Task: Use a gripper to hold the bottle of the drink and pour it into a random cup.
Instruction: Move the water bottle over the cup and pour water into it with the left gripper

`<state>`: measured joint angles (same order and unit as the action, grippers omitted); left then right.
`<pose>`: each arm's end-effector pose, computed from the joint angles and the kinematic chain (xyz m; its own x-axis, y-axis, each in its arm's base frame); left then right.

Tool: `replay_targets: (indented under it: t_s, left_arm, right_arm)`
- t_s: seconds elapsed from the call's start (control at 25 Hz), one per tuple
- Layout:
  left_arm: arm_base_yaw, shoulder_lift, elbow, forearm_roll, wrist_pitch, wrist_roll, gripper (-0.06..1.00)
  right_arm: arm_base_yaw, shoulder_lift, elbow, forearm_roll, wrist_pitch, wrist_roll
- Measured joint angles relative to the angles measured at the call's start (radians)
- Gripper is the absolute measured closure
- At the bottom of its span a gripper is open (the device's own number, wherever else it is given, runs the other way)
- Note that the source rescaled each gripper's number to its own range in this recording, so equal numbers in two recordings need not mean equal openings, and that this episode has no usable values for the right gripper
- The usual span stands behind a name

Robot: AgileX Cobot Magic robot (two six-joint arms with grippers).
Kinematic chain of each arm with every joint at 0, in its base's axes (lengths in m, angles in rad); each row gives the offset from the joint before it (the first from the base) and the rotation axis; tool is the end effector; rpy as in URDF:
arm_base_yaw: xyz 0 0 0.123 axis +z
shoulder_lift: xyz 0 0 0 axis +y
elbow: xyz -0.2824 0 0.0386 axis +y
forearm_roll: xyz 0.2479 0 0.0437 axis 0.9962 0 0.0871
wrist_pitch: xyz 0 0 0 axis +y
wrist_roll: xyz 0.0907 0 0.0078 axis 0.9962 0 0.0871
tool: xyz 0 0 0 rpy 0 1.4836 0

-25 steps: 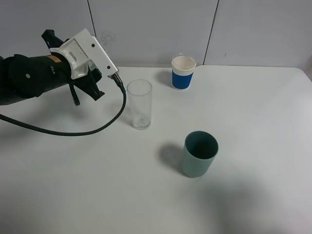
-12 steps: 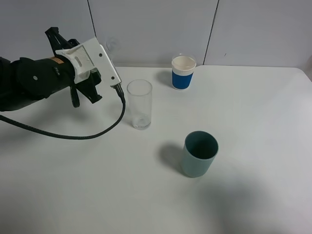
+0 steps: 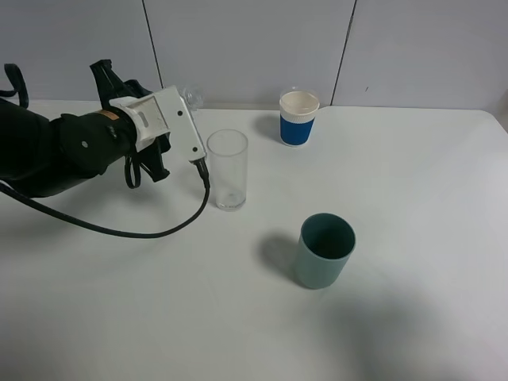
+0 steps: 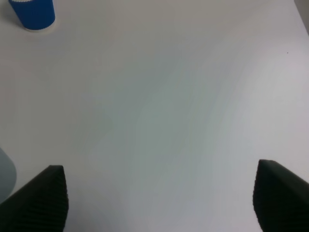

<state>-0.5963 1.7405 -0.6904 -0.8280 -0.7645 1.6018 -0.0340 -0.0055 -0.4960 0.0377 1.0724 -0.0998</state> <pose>0.2904 -0.1411 0.1718 -0.1110 0.9123 -0.3942 0.3066 0.4088 0.8596 -0.0056 0.0032 0.2751 -0.4634 -0.0659 -0.8837 -0.0333 0.9978 -0.0570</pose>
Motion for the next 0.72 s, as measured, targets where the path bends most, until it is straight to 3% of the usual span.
replay_targets:
  t_s: [0.4, 0.72]
  left_arm:
    - [-0.022, 0.003, -0.001, -0.032, -0.017, 0.109, 0.90]
    - [-0.022, 0.003, -0.009, -0.070, -0.024, 0.123, 0.90]
  right_arm:
    - [0.000, 0.000, 0.000, 0.000, 0.000, 0.000]
    - [0.000, 0.000, 0.000, 0.000, 0.000, 0.000]
